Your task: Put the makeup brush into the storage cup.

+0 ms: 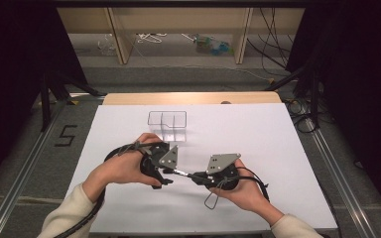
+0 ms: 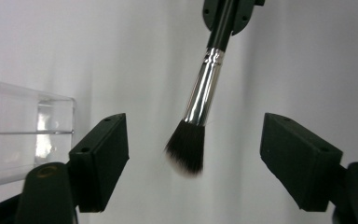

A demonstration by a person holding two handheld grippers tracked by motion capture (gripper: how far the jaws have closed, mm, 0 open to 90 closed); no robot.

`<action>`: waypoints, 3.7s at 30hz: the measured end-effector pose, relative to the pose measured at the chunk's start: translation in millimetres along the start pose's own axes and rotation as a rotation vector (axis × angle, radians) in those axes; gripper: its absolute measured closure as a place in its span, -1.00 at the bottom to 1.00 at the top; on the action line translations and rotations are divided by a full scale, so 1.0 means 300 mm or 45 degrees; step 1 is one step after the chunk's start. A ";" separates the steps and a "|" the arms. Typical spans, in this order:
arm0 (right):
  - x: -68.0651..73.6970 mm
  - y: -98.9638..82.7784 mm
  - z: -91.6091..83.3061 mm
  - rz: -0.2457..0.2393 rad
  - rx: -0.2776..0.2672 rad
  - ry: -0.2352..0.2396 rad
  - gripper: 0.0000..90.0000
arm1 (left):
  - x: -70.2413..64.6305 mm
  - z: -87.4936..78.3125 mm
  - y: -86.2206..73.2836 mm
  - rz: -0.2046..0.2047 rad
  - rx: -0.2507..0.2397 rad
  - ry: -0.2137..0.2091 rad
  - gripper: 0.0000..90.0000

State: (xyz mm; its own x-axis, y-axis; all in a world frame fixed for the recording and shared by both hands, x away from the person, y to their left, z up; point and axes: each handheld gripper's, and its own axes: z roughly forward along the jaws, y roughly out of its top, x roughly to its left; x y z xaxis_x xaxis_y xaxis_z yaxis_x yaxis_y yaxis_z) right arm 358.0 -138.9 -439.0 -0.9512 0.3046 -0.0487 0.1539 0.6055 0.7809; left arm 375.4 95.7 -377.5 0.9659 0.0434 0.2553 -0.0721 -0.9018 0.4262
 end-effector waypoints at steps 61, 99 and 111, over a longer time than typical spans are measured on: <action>-0.054 -0.033 -0.119 0.172 -0.389 -0.254 0.76 | 0.020 0.079 -0.125 -0.939 -0.870 0.039 -0.45; -0.047 -0.020 -0.108 0.173 -0.413 -0.302 0.76 | 0.027 0.164 -0.045 -1.277 -1.111 -0.141 -0.11; -0.041 -0.020 -0.102 0.170 -0.419 -0.319 0.76 | 0.029 0.168 -0.032 -1.332 -1.175 -0.167 0.19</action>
State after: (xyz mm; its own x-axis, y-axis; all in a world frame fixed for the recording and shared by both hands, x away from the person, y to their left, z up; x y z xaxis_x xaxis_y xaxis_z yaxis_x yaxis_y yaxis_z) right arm 360.6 -168.9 -424.1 -0.8283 0.5579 -0.0516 0.1393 0.2942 0.9456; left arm 396.9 83.2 -423.1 0.6853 0.4247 -0.5916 0.6007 0.1295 0.7889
